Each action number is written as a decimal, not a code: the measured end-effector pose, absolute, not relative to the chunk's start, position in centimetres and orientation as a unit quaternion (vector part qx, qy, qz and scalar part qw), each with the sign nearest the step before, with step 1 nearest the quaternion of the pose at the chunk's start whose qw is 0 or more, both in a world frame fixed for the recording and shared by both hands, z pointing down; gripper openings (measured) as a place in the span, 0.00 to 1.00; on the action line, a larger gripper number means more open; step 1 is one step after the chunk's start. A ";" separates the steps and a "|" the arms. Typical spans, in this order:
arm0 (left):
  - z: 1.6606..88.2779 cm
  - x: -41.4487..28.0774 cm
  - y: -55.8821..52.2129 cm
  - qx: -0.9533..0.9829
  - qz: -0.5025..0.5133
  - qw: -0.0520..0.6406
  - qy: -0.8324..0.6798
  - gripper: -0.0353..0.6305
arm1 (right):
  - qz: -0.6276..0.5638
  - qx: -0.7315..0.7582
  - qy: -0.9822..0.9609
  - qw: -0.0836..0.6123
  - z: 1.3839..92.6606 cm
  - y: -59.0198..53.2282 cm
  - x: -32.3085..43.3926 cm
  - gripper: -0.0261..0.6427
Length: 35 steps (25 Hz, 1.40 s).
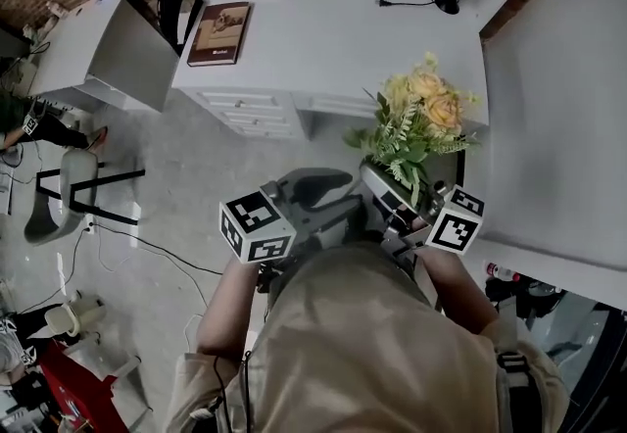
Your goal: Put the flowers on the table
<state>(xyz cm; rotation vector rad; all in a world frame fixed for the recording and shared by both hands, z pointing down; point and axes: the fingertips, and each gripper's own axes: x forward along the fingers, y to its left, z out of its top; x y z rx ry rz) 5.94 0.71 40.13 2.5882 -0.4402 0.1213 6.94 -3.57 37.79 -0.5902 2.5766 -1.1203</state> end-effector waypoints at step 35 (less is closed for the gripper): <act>42.2 12.7 -9.5 0.924 0.088 0.268 -0.258 0.09 | -0.413 -0.147 0.894 0.089 39.8 -13.4 13.1 0.14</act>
